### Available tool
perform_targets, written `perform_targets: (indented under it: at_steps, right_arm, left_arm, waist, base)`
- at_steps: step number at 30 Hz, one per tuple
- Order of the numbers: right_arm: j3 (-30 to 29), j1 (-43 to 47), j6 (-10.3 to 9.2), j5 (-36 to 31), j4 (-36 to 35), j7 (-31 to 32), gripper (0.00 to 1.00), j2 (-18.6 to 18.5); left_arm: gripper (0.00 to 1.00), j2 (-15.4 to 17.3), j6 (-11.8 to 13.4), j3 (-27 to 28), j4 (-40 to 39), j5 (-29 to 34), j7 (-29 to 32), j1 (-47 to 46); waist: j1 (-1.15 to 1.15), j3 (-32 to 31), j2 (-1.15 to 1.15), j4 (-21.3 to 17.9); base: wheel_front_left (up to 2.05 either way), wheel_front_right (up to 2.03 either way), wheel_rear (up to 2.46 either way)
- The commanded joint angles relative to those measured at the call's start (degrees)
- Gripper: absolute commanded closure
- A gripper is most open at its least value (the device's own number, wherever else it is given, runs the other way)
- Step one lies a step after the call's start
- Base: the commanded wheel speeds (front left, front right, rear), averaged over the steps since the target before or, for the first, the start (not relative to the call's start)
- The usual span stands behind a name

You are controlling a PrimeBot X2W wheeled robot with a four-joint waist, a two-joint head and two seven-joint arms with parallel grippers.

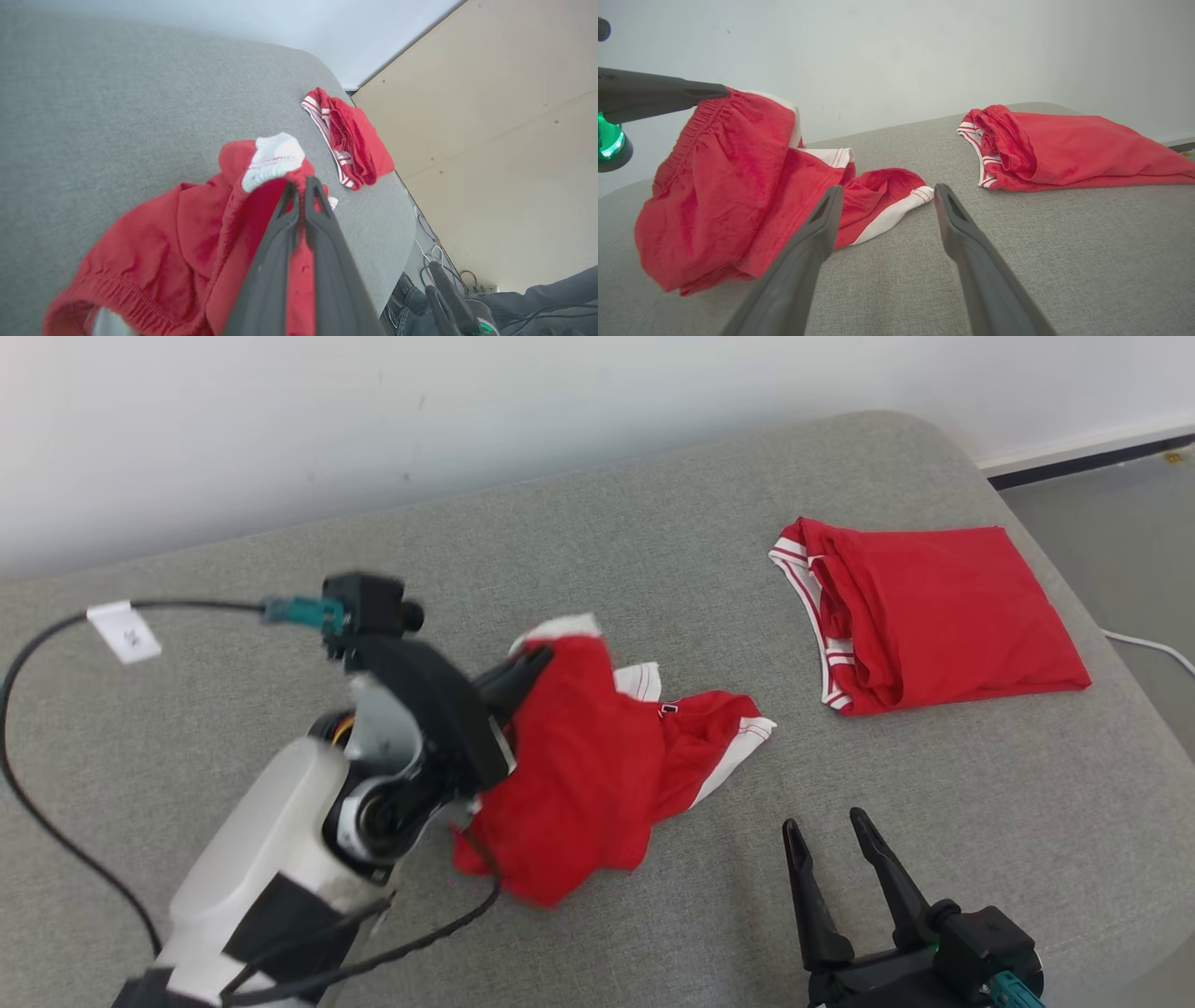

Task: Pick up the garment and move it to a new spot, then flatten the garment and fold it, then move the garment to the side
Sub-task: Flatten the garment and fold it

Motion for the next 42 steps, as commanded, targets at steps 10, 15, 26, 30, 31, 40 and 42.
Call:
perform_targets:
  at_steps: [10,15,26,30,31,40,42]
  right_arm:
    - [0.07,-0.68,-0.15,0.71,0.53,-0.24,0.00,0.20]
    - [-0.38,0.04,-0.15,0.70,0.18,-0.24,0.00,0.20]
    - [-1.29,0.76,-0.15,0.45,-0.49,-0.15,0.00,0.19]
    - [-1.65,0.64,-0.15,-0.10,-0.83,-0.15,0.00,0.19]
    - [-1.66,0.63,-0.15,-0.25,-0.83,-0.14,0.00,0.19]
    - [-0.91,0.33,-0.15,-0.94,-0.58,0.11,0.00,0.17]
    - [-0.91,0.51,-0.15,-1.20,-0.60,0.17,0.00,0.18]
  left_arm:
    - [1.00,-5.98,-2.78,-1.34,-4.83,2.69,-5.51,-13.68]
    - [1.00,-7.25,-3.13,-1.41,-12.06,1.08,-12.90,-17.42]
    - [1.00,6.30,-3.06,-9.52,-18.63,-0.74,-12.66,4.74]
    - [1.00,9.70,-2.22,-9.84,-19.82,-1.57,-14.23,13.52]
    - [1.00,10.30,-2.08,-10.18,-19.95,-1.58,-14.38,15.22]
    - [1.00,13.53,1.40,-11.97,-17.16,3.27,-18.36,22.37]
    - [1.00,14.43,2.65,-12.44,-16.00,6.24,-19.42,21.67]
  waist:
    - [0.00,-0.84,0.00,0.53]
    - [0.00,-1.07,0.00,1.72]
    - [0.00,-0.24,0.00,6.86]
    - [0.00,0.16,0.00,9.06]
    - [0.00,0.25,0.00,9.48]
    - [0.00,-0.77,0.00,10.97]
    - [0.00,-1.06,0.00,11.12]
  base:
    - [0.00,0.00,0.00]
    - [0.00,0.00,0.00]
    - [0.00,0.00,0.00]
    - [0.00,0.00,0.00]
    - [0.00,0.00,0.00]
    - [0.00,0.00,0.00]
    - [0.00,0.00,0.00]
